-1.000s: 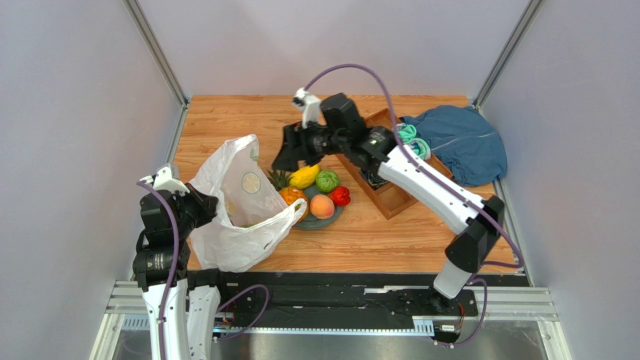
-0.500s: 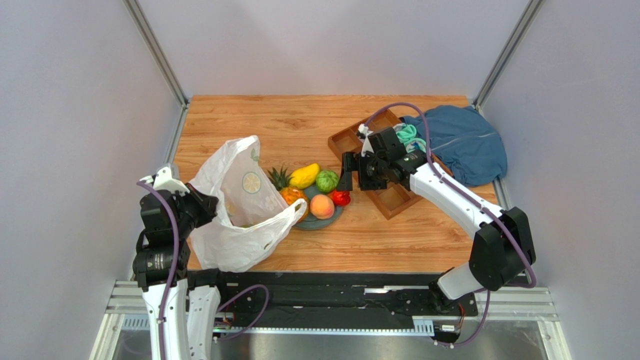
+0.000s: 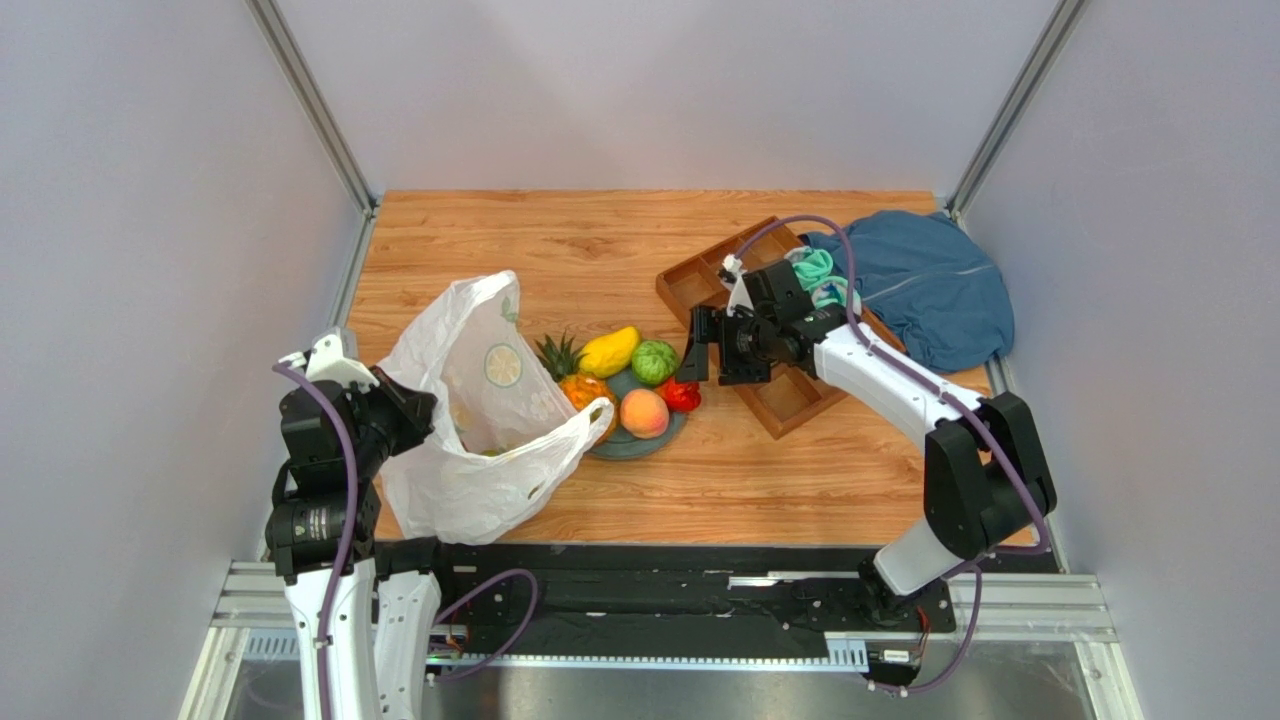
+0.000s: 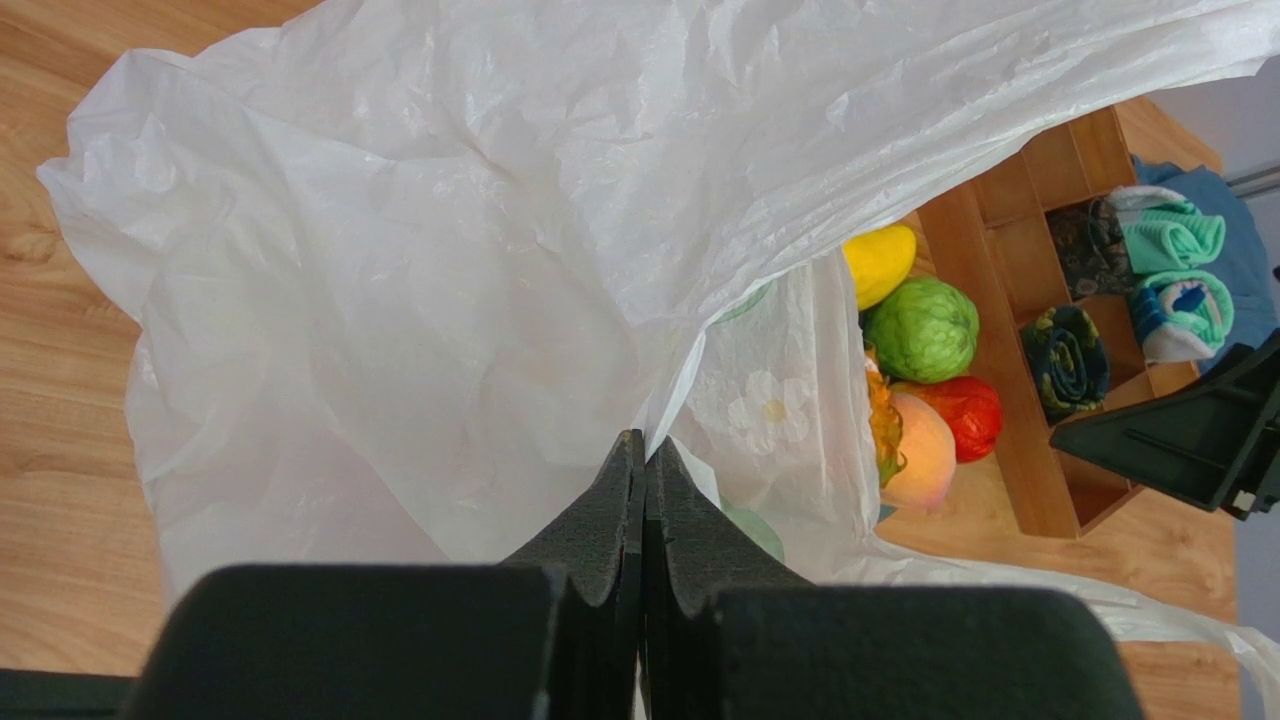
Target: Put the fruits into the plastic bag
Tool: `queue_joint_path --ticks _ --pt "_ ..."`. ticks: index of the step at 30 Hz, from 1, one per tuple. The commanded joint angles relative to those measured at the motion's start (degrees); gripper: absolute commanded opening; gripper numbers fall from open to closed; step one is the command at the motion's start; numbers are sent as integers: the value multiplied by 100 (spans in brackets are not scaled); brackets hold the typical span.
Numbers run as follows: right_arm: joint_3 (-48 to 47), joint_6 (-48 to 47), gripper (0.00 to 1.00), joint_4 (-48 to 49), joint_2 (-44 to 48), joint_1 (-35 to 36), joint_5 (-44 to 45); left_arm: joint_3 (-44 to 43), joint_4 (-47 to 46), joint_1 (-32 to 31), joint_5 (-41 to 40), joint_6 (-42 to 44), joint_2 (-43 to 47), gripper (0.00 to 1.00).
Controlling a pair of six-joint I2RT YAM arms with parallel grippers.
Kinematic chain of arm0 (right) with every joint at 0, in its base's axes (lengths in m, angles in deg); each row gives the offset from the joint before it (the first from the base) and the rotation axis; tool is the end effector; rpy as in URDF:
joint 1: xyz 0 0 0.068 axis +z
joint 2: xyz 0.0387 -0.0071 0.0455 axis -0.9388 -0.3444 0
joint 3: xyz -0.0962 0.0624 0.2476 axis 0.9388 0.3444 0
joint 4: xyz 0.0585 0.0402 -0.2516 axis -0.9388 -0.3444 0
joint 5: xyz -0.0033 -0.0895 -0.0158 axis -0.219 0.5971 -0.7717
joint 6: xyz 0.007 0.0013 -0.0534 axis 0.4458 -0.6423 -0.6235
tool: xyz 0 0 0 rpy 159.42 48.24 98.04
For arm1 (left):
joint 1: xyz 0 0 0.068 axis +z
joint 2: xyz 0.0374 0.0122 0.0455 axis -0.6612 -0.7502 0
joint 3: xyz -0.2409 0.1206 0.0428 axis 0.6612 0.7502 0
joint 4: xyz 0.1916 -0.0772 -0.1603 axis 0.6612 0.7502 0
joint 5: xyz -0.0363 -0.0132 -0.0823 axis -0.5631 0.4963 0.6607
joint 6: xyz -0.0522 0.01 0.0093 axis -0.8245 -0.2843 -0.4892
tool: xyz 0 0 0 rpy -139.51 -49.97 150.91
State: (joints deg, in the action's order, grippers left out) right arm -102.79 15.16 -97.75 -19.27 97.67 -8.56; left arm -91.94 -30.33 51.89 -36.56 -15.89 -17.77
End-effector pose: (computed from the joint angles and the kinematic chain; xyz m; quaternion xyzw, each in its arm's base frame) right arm 0.2834 0.1631 0.2450 -0.0903 0.9332 0.2808 0.2055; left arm 0.0894 0.0085 0.3283 -0.2244 0.8185 -0.1730 0.4998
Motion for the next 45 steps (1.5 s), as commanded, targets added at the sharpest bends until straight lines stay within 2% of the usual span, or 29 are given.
queue_joint_path --ticks 1,25,29,35,41,45 --pt "143 126 83 557 -175 -153 -308 -187 -106 -22 -12 -53 2 0" --pt "371 117 82 1198 -984 -189 -748 -240 -123 -13 -38 -9 -68 0" --pt "433 117 79 1365 -1028 -215 -853 -257 -97 -13 -47 17 -68 0" --pt "512 196 69 1655 -1090 -276 -1099 -275 -35 -13 -91 43 -33 0" --pt "547 213 53 1673 -1081 -329 -1126 -284 9 -13 -135 52 2 0" --pt "556 143 46 1585 -941 -347 -1056 -266 -53 -4 -144 8 -7 0"
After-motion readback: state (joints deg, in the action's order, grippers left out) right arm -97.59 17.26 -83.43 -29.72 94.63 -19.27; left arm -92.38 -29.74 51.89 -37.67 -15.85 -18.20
